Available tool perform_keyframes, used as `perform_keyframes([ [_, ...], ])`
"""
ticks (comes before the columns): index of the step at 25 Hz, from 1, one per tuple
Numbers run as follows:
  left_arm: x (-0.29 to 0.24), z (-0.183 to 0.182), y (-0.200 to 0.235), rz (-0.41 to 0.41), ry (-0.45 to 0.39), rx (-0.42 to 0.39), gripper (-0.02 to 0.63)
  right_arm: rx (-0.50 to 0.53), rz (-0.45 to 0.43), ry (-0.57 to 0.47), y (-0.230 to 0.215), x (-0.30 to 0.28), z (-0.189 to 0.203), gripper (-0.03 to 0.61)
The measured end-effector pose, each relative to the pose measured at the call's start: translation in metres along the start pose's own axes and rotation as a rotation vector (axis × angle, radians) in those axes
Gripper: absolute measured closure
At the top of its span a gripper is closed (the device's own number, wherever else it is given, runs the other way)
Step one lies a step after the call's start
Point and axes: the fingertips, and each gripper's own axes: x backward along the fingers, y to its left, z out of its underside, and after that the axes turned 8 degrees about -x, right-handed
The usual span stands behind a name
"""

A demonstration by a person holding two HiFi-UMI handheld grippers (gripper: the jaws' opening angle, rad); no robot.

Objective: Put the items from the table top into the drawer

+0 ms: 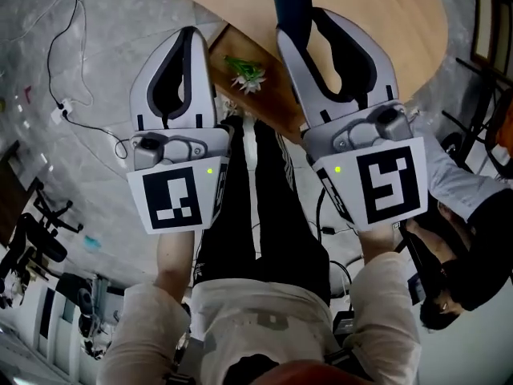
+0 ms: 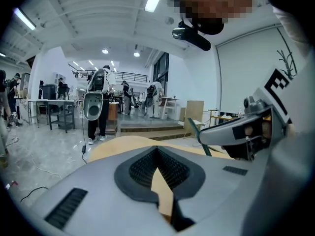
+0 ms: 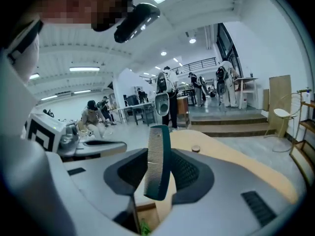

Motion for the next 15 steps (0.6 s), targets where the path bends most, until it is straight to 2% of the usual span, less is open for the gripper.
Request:
perform_keyframes([
  [4,0.005,-0.008,0.010,-0.029,-0.018,0.017,0.606,0.015,-0.064,-0.031,0.028,-0.003,-0.016,0.430],
  [8,0.012,-0.002,0.016,-0.042,-0.012,0.012,0.606,0.054,-0.080,-0.012,0.036,-0.002,-0.011,0.430],
  [12,0.015,0.007,0.018,-0.043,0.001,0.009,0.606,0.082,-0.058,0.004,0.030,-0.005,0.005,0.430],
  [15,0.016,0.012,0.018,-0.039,0.010,0.002,0.606,0.110,-0.060,0.051,0.029,-0.007,0.035,0.430],
])
